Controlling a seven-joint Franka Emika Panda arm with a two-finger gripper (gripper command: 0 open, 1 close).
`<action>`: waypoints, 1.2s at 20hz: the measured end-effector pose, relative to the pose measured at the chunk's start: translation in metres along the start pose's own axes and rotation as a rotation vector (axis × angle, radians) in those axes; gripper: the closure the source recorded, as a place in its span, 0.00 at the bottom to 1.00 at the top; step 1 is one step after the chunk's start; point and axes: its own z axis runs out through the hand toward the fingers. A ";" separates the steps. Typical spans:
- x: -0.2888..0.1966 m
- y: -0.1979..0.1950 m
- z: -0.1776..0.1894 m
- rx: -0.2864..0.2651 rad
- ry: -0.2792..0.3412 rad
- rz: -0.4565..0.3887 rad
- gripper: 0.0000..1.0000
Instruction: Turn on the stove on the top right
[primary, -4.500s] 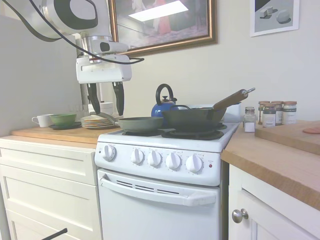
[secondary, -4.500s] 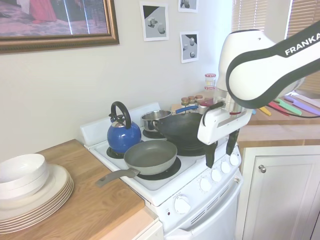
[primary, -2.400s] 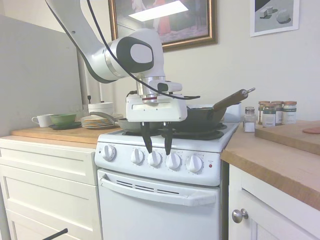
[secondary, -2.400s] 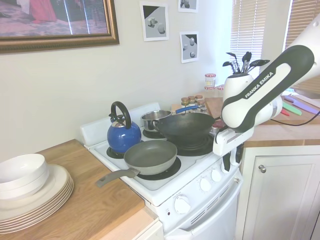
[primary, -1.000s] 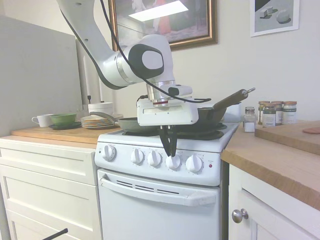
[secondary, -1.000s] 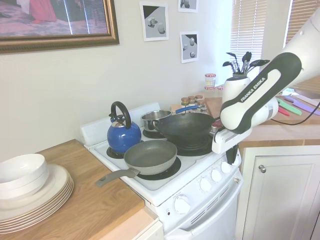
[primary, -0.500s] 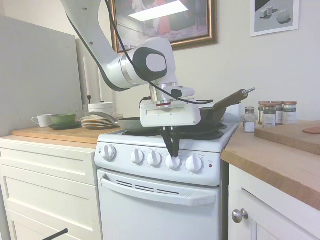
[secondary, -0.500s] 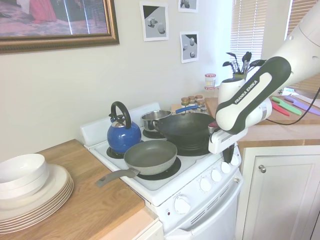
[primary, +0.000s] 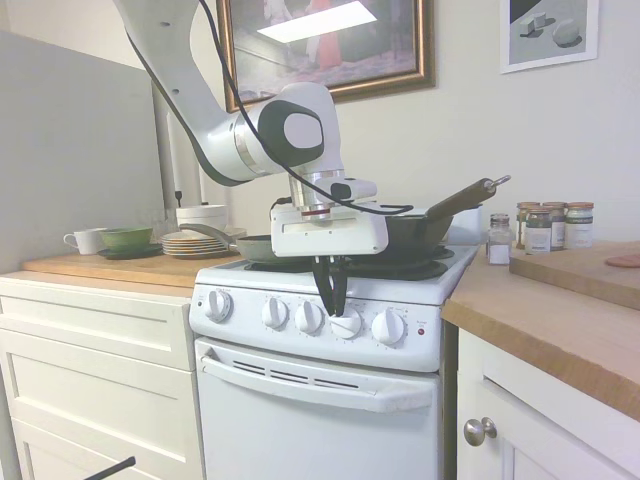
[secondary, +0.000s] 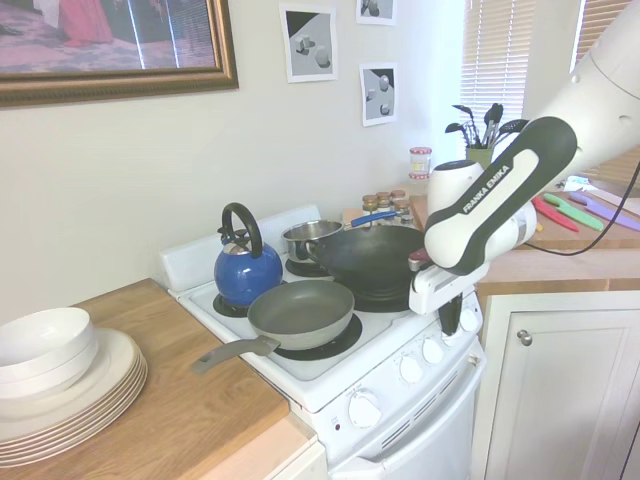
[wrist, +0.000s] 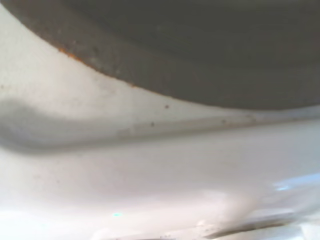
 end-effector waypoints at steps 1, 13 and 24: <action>0.000 0.000 0.001 -0.001 -0.002 0.001 1.00; -0.007 -0.003 0.026 -0.044 0.007 0.020 1.00; -0.024 -0.012 0.030 -0.068 0.070 0.021 1.00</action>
